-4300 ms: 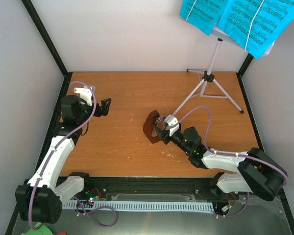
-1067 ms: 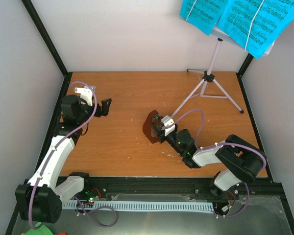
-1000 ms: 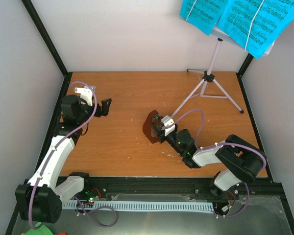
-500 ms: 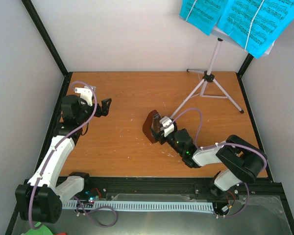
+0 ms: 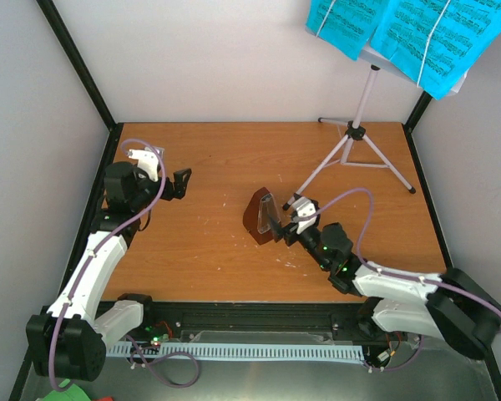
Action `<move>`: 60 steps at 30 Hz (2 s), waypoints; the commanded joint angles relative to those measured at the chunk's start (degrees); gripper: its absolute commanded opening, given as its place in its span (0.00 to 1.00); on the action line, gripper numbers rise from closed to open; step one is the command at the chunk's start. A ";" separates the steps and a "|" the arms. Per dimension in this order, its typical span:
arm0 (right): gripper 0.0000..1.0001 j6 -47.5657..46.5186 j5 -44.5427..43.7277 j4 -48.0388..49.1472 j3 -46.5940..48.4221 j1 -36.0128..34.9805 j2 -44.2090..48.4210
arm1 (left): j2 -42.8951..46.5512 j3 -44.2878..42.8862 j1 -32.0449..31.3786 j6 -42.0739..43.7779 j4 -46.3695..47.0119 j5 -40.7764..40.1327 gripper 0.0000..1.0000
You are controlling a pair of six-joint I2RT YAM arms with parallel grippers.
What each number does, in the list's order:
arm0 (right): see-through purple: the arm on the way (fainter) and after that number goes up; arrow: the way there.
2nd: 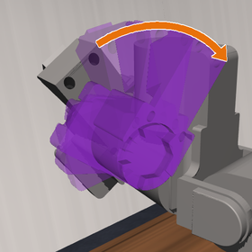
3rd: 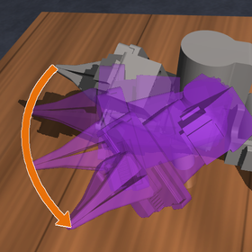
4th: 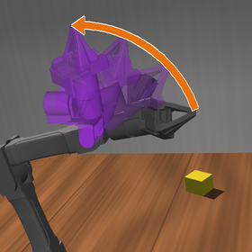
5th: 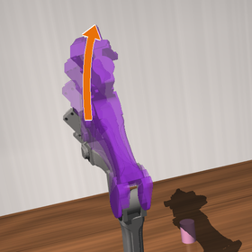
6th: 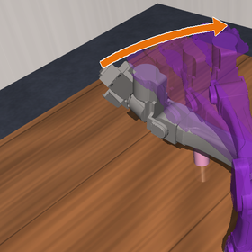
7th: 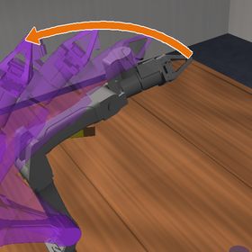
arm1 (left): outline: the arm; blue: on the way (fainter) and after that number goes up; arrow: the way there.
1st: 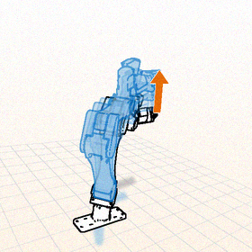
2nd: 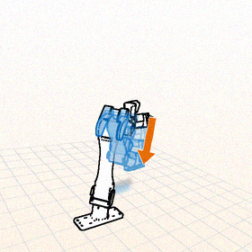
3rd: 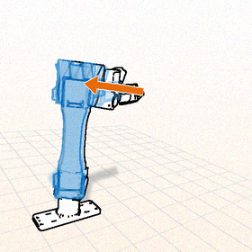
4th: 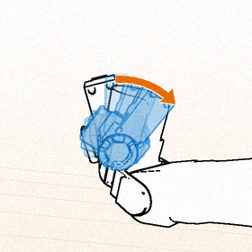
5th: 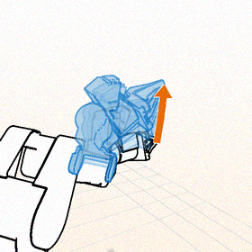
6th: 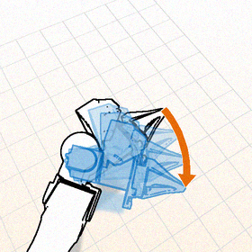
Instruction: Pack up the instrument practice props
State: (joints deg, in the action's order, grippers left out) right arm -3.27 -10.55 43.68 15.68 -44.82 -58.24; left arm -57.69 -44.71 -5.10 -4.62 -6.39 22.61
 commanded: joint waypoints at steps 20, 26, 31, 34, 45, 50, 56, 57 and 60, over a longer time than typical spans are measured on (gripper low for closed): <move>1.00 15.80 -3.63 -24.82 -5.77 11.97 25.90 | -26.43 -21.01 -33.80 0.24 -10.07 -5.78 0.99; 1.00 16.06 -3.49 -24.29 -6.27 11.97 25.72 | -27.92 -20.83 -34.36 0.84 -9.25 -4.75 0.99; 1.00 16.20 -3.49 -24.22 -6.49 11.95 25.95 | -28.86 -20.59 -34.93 1.64 -9.17 -3.39 0.93; 1.00 16.27 -3.90 -24.29 -6.70 11.96 25.95 | -29.54 -20.88 -35.62 2.09 -9.64 -4.75 0.85; 1.00 16.09 -4.97 -24.44 -6.92 11.99 25.99 | -30.35 -21.38 -36.65 2.62 -10.72 -8.32 0.62; 1.00 15.93 -5.27 -24.54 -6.93 11.99 26.00 | -30.46 -21.48 -37.24 2.69 -11.21 -9.31 0.57; 1.00 15.78 -5.45 -24.60 -7.07 11.99 26.03 | -30.52 -21.47 -37.57 2.34 -11.10 -9.93 0.51; 1.00 15.75 -5.51 -24.56 -7.07 11.98 26.11 | -30.49 -21.47 -37.55 2.27 -11.19 -10.09 0.50; 1.00 15.66 -5.57 -24.62 -7.07 11.98 26.09 | -30.44 -21.56 -37.76 2.05 -11.23 -10.66 0.46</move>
State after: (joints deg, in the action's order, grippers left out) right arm 12.32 -14.85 18.94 9.26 -33.34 -32.91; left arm -87.59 -64.25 -41.80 -2.20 -16.51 12.78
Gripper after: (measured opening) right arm 0.999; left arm 0.556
